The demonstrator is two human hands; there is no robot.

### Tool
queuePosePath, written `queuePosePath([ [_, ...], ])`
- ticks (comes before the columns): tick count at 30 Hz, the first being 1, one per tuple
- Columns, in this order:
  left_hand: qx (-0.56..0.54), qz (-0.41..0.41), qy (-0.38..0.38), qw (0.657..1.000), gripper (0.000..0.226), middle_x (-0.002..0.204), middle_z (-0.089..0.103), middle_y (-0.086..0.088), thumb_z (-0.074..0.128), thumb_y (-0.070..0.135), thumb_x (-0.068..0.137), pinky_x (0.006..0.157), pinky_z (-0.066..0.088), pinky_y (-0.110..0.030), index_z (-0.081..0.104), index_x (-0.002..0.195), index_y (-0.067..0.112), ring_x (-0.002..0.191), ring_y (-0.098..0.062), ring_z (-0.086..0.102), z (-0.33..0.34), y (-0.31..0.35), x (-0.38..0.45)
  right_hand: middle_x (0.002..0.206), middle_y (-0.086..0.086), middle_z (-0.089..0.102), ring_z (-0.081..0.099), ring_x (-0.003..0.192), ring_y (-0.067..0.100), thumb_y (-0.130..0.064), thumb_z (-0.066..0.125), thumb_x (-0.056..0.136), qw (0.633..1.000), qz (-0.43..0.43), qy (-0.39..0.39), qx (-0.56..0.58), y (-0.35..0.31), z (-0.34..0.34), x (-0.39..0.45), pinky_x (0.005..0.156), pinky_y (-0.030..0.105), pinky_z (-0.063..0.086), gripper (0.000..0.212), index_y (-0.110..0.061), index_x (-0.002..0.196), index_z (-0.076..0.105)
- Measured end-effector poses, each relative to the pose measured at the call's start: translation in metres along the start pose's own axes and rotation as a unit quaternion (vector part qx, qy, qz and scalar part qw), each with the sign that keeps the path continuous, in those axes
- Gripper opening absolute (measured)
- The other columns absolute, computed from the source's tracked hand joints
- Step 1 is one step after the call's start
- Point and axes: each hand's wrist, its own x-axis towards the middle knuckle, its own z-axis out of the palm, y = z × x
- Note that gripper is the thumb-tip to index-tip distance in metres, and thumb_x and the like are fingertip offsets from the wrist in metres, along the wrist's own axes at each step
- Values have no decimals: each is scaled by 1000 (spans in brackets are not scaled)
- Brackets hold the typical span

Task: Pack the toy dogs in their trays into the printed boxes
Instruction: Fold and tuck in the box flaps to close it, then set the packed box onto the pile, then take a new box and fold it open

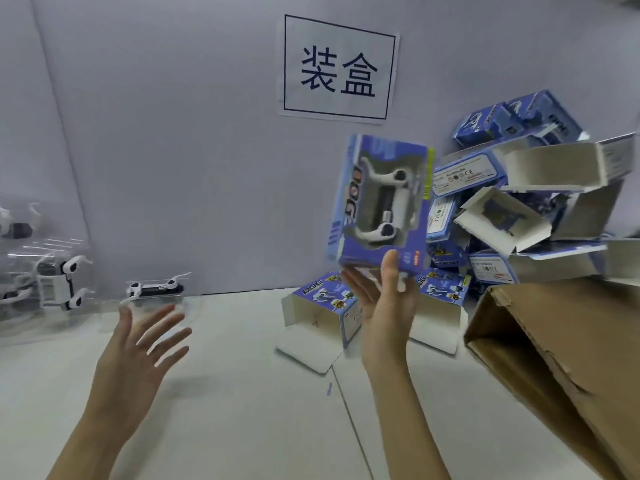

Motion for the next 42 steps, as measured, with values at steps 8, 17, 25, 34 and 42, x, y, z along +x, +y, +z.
queuePosePath([
  [8, 41, -28, 11, 999, 65, 126, 73, -12, 50, 69, 93, 97, 51, -51, 77, 119, 15, 108, -33, 70, 16, -9, 1, 132, 9, 70, 72, 111, 14, -29, 78, 95, 972, -99, 155, -148, -15, -48, 50, 97, 34, 59, 53, -19, 135, 45],
  [17, 96, -44, 36, 994, 60, 111, 77, -11, 57, 63, 92, 83, 55, -45, 79, 111, 11, 87, -28, 73, 21, -14, -6, 160, 23, 26, 51, 135, 36, 3, 55, 99, 666, 60, -178, -722, 92, -52, 11, 99, 34, 47, 94, -39, 166, 6],
  [25, 255, 31, 21, 966, 30, 127, 68, -9, 75, 44, 94, 76, 63, -37, 71, 119, 28, 98, -16, 73, 47, -34, -15, 97, 11, 78, 71, 87, 39, -10, 61, 97, 729, -128, -58, -670, 70, -38, 0, 71, 39, 52, 35, -19, 131, 63],
  [34, 422, 306, -102, 847, 98, 169, 26, 15, 84, 49, 85, 113, 40, -19, 23, 161, 39, 153, -15, 33, 67, -27, -27, 75, -11, 75, 64, 65, 7, -44, 52, 85, 853, -134, -192, -467, 29, -13, -22, 55, 21, 46, 37, -20, 92, 79],
  [42, 226, 267, 2, 937, 70, 133, 66, 10, 85, 56, 77, 92, 61, -49, 43, 132, 48, 122, -21, 66, 80, -7, -29, 116, -5, 73, 70, 110, 16, -54, 38, 107, 889, -57, -310, -331, 47, 7, -53, 88, 24, 54, 47, -20, 131, 60],
])
